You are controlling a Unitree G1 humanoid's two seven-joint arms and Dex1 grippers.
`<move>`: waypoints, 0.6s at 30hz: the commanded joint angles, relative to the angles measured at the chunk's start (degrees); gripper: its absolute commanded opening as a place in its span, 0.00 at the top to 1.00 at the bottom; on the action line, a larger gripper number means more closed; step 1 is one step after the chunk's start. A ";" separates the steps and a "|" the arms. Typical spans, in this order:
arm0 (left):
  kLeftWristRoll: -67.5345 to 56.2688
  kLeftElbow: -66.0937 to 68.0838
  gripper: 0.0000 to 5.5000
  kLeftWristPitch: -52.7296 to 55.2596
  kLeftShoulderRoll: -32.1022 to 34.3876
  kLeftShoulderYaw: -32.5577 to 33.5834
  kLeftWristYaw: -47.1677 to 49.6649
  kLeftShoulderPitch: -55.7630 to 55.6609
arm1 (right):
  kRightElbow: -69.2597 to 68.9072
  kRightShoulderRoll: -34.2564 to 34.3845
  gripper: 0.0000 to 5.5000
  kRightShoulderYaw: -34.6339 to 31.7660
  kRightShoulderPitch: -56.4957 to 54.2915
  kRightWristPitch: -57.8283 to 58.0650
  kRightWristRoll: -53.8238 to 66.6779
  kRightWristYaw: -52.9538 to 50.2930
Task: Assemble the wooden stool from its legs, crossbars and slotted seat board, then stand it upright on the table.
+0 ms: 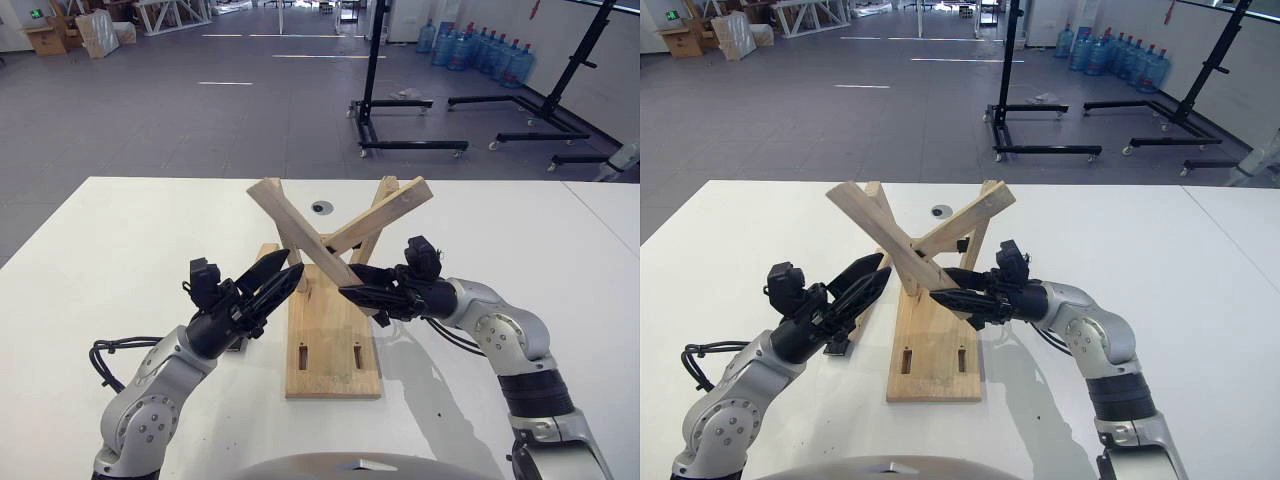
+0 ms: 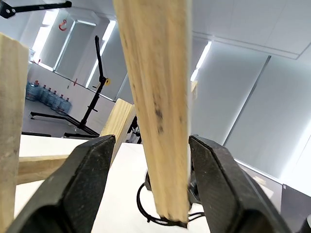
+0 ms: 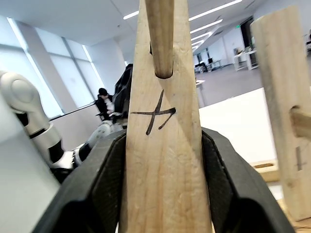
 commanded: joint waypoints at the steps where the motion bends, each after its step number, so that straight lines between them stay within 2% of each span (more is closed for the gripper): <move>1: 1.78 1.13 0.49 -1.04 -2.51 -2.18 0.85 -1.38 | 1.43 -0.67 0.63 2.56 -2.92 0.37 -1.23 2.68; 7: -3.05 0.99 0.49 -0.20 -3.54 -1.73 -1.78 -0.91 | 4.79 0.74 0.63 3.81 -3.80 -0.38 -1.98 3.81; 18: -4.12 1.24 0.49 0.69 -0.11 -0.20 -5.36 -0.43 | 3.24 -1.00 0.63 3.81 -3.12 1.63 -0.96 5.91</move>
